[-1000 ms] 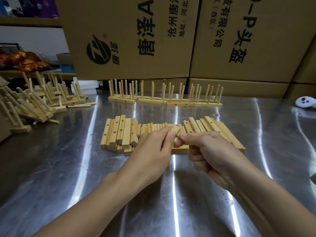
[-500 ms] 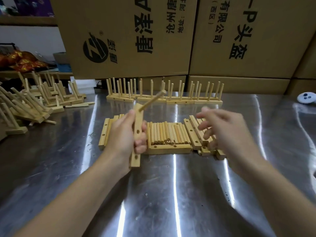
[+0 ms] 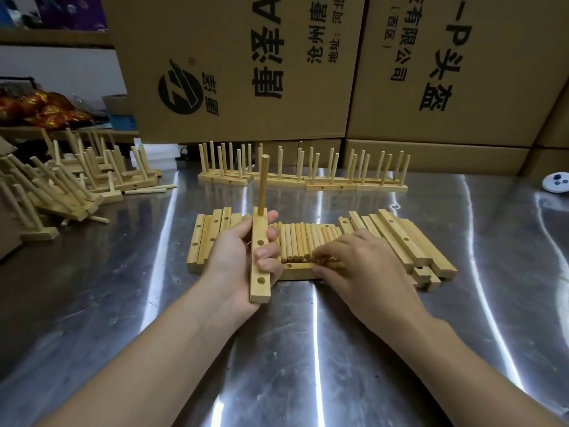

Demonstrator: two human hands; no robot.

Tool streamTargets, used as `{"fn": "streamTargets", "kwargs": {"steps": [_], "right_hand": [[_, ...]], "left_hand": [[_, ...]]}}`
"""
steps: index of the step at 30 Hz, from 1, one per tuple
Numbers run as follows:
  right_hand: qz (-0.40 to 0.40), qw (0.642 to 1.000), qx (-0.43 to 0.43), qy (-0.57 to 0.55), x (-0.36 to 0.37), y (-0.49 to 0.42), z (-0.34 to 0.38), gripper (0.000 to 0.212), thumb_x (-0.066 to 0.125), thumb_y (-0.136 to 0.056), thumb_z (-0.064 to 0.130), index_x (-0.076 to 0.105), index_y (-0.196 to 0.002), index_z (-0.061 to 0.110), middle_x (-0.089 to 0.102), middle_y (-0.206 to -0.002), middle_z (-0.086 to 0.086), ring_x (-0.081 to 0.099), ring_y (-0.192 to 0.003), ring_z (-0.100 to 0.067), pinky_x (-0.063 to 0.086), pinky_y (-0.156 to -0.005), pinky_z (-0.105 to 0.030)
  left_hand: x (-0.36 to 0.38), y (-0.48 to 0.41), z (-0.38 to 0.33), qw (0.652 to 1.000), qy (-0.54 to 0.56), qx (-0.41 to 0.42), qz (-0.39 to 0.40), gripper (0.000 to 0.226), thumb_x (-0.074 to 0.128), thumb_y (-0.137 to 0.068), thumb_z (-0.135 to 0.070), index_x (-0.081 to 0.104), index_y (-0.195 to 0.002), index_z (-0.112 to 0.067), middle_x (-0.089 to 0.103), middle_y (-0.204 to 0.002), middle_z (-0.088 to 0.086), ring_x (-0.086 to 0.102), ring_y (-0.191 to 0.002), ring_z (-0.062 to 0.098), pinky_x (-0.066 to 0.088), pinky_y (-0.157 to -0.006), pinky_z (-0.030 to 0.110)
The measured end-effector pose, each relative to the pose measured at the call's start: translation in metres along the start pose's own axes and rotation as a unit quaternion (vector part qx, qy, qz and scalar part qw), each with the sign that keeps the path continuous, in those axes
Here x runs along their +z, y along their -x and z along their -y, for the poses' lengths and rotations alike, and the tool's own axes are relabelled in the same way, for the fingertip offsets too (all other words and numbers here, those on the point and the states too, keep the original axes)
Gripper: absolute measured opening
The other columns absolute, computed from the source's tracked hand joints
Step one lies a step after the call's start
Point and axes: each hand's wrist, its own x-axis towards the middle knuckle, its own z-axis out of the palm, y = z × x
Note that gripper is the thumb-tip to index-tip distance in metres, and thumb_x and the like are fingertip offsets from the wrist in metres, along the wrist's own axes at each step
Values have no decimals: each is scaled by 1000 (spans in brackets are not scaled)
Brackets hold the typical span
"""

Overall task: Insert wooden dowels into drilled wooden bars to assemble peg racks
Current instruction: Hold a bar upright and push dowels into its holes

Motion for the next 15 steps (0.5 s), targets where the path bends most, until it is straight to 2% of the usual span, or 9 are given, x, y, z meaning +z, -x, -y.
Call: {"fn": "streamTargets", "kwargs": {"steps": [3,6,10,12,15], "right_hand": [[-18,1000,-3,-12,1,2,1,17,75,-93,39,80,-109,33,74,-98,15,59,-94,-12,51,-86,-39],[-45,999,16,-19,-1,3,1,15,77,-94,36,80,-108,31,76,-99,15,63,-97,-12,52,-87,-39],[-197,976,77,-48,-14,3,-2,12,74,-96,31,81,-104,27,77,-93,13,67,-91,-14,53,-82,-41],[-254,948,117,-154,-20,3,-5,9,75,-97,29,82,-103,28,76,-90,16,69,-89,-9,55,-82,-43],[-225,860,190,-416,-26,2,-3,8,78,-97,25,83,-101,28,80,-92,7,76,-93,-16,62,-86,-54]], "left_hand": [[0,0,2,1000,5,-9,-8,37,44,-112,-29,63,-136,-8,55,-70,0,39,-43,3,35,-33,14],[0,0,2,1000,8,-12,-12,37,45,-112,-29,63,-137,-9,55,-70,0,40,-43,3,35,-33,14],[-1,-2,3,1000,6,-14,-12,39,46,-111,-31,63,-139,-10,55,-69,0,40,-44,4,35,-34,14],[-4,-3,2,1000,11,-14,-8,41,48,-108,-32,63,-139,-8,55,-71,0,41,-45,5,35,-34,15],[-7,-2,1,999,26,-5,19,44,52,-94,-24,65,-132,-6,54,-76,2,39,-48,7,34,-35,17]]}}
